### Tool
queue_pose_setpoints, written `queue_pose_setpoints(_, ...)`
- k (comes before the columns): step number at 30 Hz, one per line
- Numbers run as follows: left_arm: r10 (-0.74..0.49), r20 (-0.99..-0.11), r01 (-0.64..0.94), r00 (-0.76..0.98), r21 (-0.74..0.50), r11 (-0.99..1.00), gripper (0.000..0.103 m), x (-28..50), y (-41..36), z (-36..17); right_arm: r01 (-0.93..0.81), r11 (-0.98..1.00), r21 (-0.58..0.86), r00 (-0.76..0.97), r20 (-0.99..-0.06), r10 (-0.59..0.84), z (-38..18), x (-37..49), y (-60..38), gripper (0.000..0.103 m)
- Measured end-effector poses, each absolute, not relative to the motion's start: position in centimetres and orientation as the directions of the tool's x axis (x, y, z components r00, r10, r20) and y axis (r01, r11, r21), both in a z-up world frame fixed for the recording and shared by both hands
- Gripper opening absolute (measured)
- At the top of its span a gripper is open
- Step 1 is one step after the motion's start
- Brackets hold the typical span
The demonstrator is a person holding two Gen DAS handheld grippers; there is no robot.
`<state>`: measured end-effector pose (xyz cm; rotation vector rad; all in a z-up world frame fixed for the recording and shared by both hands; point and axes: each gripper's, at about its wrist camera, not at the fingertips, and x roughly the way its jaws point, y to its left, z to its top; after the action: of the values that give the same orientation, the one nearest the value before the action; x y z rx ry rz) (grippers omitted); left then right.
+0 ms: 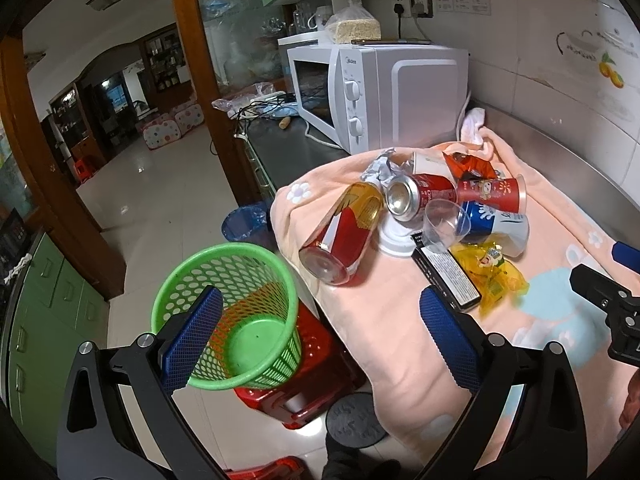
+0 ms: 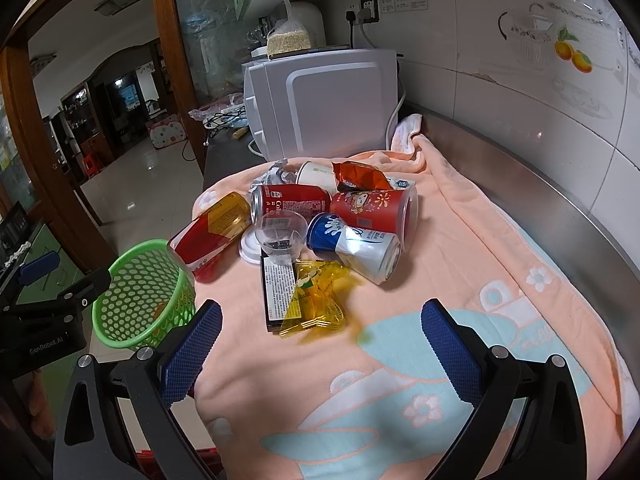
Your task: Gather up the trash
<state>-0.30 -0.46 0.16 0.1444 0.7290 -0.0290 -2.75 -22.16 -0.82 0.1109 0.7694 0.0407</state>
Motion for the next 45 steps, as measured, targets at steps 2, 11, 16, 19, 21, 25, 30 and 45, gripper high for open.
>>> queue_pose_setpoints(2, 0.022, -0.665, 0.079, 0.746, 0.121, 0.990, 0.097, -0.24, -0.55, 0.26, 0.002, 0.993, 0.115, 0.719, -0.691, 0.079, -0.64, -2.78, -21.99, 0.097)
queue_pose_setpoints(11, 0.003, -0.656, 0.087, 0.755, 0.104, 0.991, 0.097, -0.28, -0.58, 0.59, -0.004, 0.993, 0.116, 0.718, -0.691, 0.083, -0.36, -2.76, -21.91, 0.097)
queue_pose_setpoints(16, -0.002, -0.658, 0.092, 0.753, 0.102, 0.991, 0.097, -0.23, -0.71, 0.65, -0.006, 0.993, 0.116, 0.719, -0.690, 0.085, -0.55, -2.86, -21.93, 0.097)
queue_pose_setpoints(19, -0.003, -0.659, 0.094, 0.752, 0.102, 0.990, 0.097, -0.14, -0.80, 0.65, -0.005, 0.993, 0.117, 0.718, -0.690, 0.085, -0.69, -2.72, -21.95, 0.097)
queue_pose_setpoints(21, -0.006, -0.660, 0.095, 0.751, 0.099, 0.990, 0.097, -0.19, -0.81, 0.64, -0.005, 0.993, 0.119, 0.718, -0.691, 0.086, -0.66, -2.71, -21.94, 0.097)
queue_pose_setpoints(25, -0.009, -0.663, 0.098, 0.749, 0.097, 0.990, 0.097, -0.09, -0.86, 0.67, -0.010, 0.993, 0.117, 0.717, -0.692, 0.089, -0.95, -2.85, -21.68, 0.097)
queue_pose_setpoints(30, -0.010, -0.664, 0.099, 0.748, 0.097, 0.990, 0.097, -0.01, -0.91, 0.67, -0.011, 0.993, 0.120, 0.718, -0.690, 0.092, -0.90, -2.94, -21.66, 0.097)
queue_pose_setpoints(45, -0.010, -0.666, 0.097, 0.746, 0.094, 0.991, 0.097, 0.14, -0.86, 0.66, -0.026, 0.992, 0.123, 0.720, -0.686, 0.104, -0.94, -2.83, -21.38, 0.097)
